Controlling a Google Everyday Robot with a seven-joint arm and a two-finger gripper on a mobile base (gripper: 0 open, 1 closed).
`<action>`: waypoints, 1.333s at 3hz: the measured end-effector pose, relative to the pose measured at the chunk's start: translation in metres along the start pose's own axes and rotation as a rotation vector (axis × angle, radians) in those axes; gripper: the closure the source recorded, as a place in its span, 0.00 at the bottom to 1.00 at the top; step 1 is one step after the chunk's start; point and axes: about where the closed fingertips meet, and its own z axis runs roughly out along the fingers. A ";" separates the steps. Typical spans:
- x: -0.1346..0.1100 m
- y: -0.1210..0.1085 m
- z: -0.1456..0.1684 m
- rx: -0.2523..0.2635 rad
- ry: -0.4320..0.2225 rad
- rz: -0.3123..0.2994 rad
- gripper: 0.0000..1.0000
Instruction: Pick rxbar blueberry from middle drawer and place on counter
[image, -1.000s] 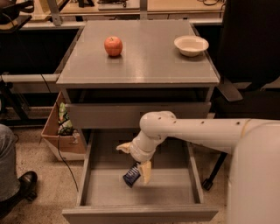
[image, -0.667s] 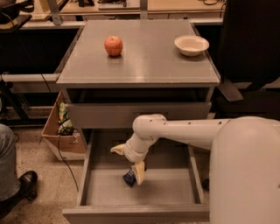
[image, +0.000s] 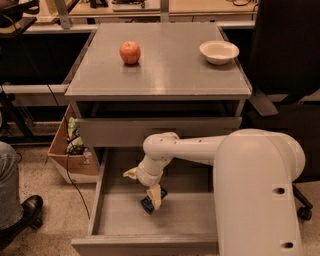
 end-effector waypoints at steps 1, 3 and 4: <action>0.009 0.015 0.024 -0.055 0.014 0.028 0.00; 0.039 0.040 0.061 -0.144 0.063 0.113 0.00; 0.054 0.039 0.068 -0.163 0.085 0.132 0.16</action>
Offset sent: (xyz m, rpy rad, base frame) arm -0.0099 -0.0361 -0.0832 -0.1872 0.1017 -0.0844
